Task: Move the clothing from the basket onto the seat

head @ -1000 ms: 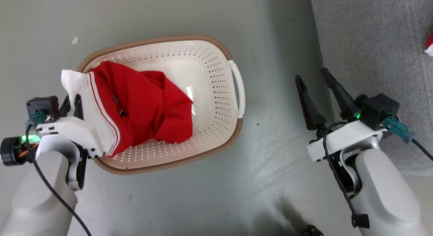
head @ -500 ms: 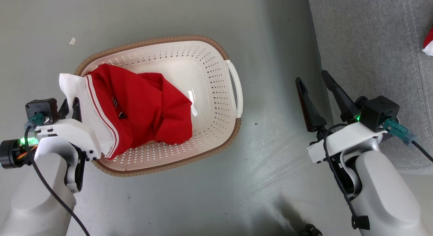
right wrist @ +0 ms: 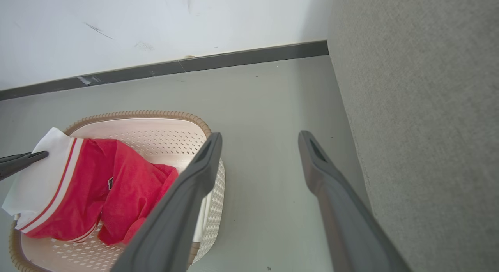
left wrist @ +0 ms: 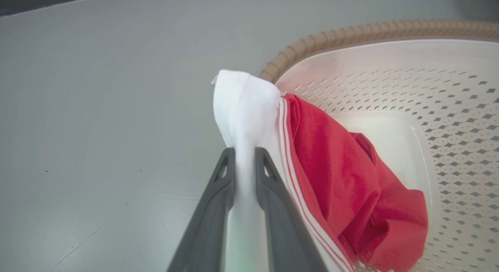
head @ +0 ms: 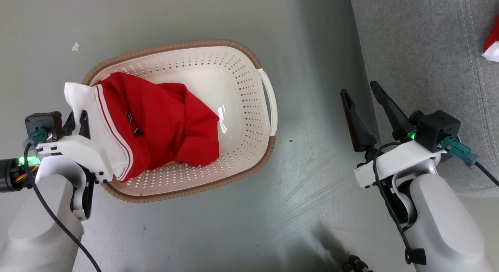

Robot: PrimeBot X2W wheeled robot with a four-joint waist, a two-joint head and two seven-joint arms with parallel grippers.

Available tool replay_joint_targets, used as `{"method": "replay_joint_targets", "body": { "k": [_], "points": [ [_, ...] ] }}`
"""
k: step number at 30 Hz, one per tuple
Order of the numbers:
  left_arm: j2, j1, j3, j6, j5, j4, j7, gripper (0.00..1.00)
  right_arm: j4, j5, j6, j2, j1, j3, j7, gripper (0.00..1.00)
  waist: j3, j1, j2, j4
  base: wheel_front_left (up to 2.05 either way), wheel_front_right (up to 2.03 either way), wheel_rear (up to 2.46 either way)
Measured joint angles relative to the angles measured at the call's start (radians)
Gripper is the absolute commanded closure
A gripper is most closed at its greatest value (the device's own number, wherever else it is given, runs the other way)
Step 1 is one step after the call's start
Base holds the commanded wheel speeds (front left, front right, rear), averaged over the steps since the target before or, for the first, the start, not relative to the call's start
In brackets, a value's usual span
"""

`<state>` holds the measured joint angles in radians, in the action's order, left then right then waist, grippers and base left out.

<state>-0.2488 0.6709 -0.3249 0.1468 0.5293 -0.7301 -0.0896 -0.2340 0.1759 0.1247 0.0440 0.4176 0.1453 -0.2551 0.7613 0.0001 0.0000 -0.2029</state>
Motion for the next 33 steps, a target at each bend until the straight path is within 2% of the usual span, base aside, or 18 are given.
{"method": "replay_joint_targets", "body": {
  "k": [2,5,6,7,8,9,33],
  "points": [
    [0.001,0.0,-0.002,0.0,0.0,-0.001,-0.001,0.73,0.0,0.0,0.0,0.0,0.0,0.0,0.0,0.0,-0.001,0.0,0.0,0.0,0.0,0.0,0.0],
    [0.001,0.0,-0.003,0.0,0.0,-0.004,-0.001,0.68,0.0,0.0,0.0,0.0,0.0,0.0,0.0,0.0,-0.002,0.0,0.0,-0.001,0.0,0.0,0.0],
    [0.001,0.0,-0.004,-0.002,0.0,-0.005,-0.001,0.62,0.0,0.0,0.0,0.0,0.0,0.0,0.0,0.0,-0.003,0.0,0.0,-0.001,0.0,0.0,0.0],
    [0.001,0.001,-0.004,-0.003,0.0,-0.006,-0.003,0.52,0.0,0.0,0.0,0.0,0.0,0.0,0.0,0.0,-0.003,0.0,0.0,-0.001,0.0,0.0,0.0],
    [0.001,0.001,-0.004,-0.004,0.0,-0.006,-0.008,0.16,0.0,0.0,0.0,0.0,0.0,0.0,0.0,0.0,-0.004,0.0,0.0,-0.001,0.0,0.0,0.0],
    [0.001,0.002,-0.004,-0.004,0.0,-0.006,-0.01,0.0,0.0,0.0,0.0,0.0,0.0,0.0,0.0,0.0,-0.005,0.0,0.0,0.0,0.0,0.0,0.0],
    [0.034,0.021,0.021,-0.009,0.027,0.012,-0.09,0.0,-0.004,0.01,0.0,0.0,0.001,-0.003,0.0,0.0,-0.052,0.0,0.0,0.016,0.0,0.0,0.0]
  ]
}}
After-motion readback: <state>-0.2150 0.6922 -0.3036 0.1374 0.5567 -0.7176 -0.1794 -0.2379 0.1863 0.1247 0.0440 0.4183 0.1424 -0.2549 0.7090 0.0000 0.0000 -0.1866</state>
